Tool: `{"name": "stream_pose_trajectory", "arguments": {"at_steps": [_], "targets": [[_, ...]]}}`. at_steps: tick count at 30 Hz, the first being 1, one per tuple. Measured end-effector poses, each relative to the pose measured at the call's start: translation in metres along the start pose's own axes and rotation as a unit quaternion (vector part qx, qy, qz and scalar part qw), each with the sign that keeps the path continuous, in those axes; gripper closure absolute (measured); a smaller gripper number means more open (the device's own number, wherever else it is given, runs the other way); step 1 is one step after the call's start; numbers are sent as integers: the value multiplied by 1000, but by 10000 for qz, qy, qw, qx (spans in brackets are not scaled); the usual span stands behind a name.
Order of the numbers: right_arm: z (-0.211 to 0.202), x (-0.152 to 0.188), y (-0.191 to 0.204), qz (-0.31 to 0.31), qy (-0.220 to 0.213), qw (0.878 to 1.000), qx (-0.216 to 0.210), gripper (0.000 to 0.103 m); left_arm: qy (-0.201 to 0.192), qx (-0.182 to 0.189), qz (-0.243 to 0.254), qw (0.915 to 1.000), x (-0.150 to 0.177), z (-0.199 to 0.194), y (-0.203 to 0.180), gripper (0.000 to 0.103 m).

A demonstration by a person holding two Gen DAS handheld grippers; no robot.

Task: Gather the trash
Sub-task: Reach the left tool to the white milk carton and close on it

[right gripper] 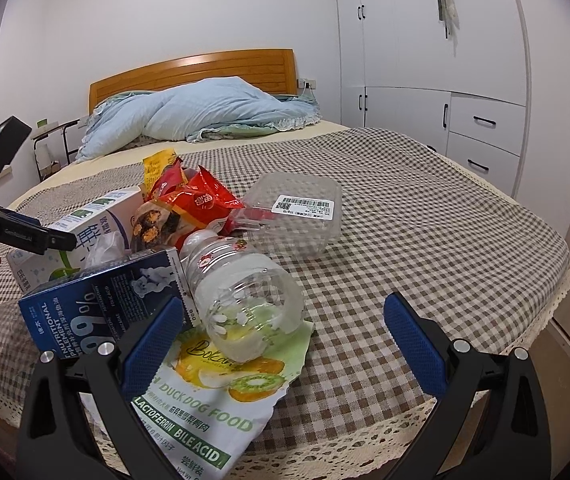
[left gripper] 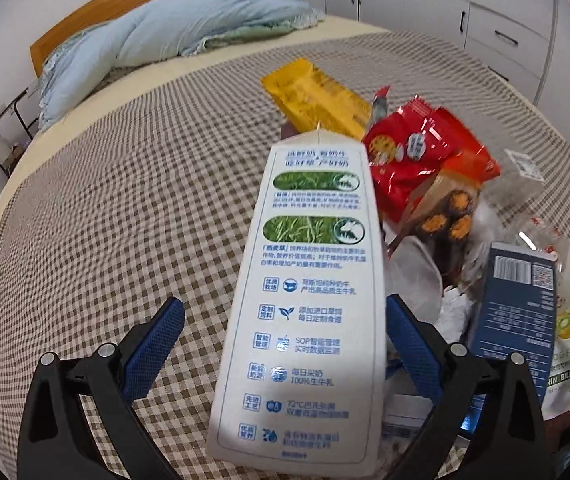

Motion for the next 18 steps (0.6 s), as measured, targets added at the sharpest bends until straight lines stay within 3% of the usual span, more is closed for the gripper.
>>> {"name": "stream_pose_trajectory", "arguments": {"at_steps": [8, 11, 14, 18], "targets": [[-1, -7, -8, 43, -60, 10000, 21, 6, 440, 144, -250, 9986, -3, 19, 5, 8], [-1, -8, -10, 61, -66, 10000, 35, 6, 602, 277, -329, 9973, -4, 26, 4, 15], [0, -7, -11, 70, -56, 10000, 29, 6, 732, 407, -386, 9957, -4, 29, -1, 29], [-1, -7, -11, 72, -57, 10000, 34, 6, 717, 292, -314, 9965, -4, 31, -5, 30]]}}
Point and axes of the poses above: each gripper's, at about its wrist camera, not at the fingertips, and z roughly the way its jaws point, y to its left, x to its underside, the point moved 6 cm from there along z, roughly the way its jaws point, and after that the axes turned 6 degrees about -z, right-handed, at the moved point
